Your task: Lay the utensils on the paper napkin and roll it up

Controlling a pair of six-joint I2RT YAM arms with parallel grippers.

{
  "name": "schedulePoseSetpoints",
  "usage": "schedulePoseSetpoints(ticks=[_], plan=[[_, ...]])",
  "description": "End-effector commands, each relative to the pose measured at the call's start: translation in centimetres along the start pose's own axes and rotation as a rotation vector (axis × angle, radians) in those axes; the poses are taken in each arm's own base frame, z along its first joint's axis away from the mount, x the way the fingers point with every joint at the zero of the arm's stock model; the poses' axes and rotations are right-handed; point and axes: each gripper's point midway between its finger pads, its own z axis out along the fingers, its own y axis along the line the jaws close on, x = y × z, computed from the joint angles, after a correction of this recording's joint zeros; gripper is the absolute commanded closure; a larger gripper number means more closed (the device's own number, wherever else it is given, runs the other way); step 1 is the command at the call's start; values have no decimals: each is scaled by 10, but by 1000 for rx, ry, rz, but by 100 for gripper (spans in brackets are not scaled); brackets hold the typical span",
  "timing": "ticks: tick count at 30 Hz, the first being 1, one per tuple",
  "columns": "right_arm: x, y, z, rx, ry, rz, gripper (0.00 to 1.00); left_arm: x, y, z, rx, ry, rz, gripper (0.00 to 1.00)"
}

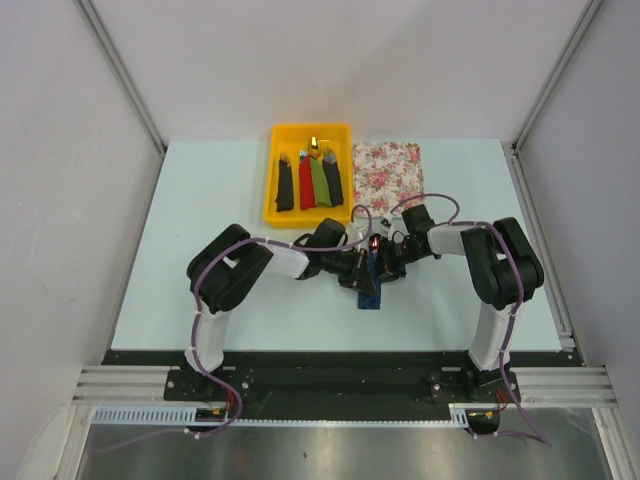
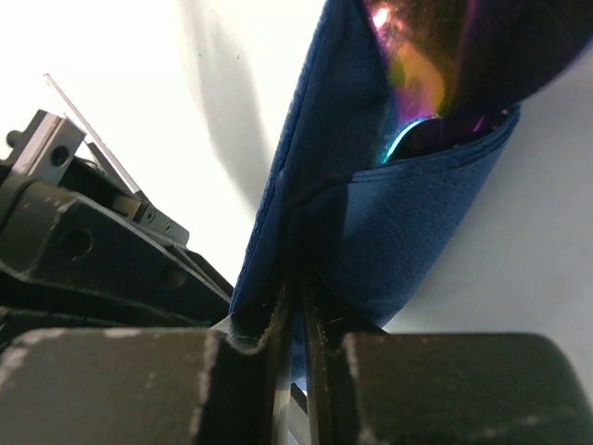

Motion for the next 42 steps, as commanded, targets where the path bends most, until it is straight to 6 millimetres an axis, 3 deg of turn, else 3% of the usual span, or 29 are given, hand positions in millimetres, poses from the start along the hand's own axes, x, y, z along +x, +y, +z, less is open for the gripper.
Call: schedulePoseSetpoints(ticks=[1, 9, 12, 19, 28, 32, 38, 42], plan=[[-3, -10, 0, 79, -19, -31, 85, 12, 33, -1, -68, 8, -35, 100], [-22, 46, -38, -42, -82, -119, 80, 13, 39, -4, -75, 17, -34, 100], [-21, 48, -44, -56, -79, -88, 80, 12, 38, -3, -76, 14, -30, 100], [-7, 17, -30, -12, -35, -13, 82, 9, 35, -3, -65, 12, -29, 100], [-10, -13, -15, 34, -37, 13, 85, 7, 28, -6, -44, 5, -15, 100], [-4, -24, -8, 57, -19, 32, 87, -6, 12, -10, -13, -28, 23, 100], [-3, -37, -4, 100, -17, 56, 88, -20, -29, -11, 56, -50, 80, 100], [-2, -41, -3, 120, -20, 53, 88, -23, -38, -6, 81, -58, 81, 100]])
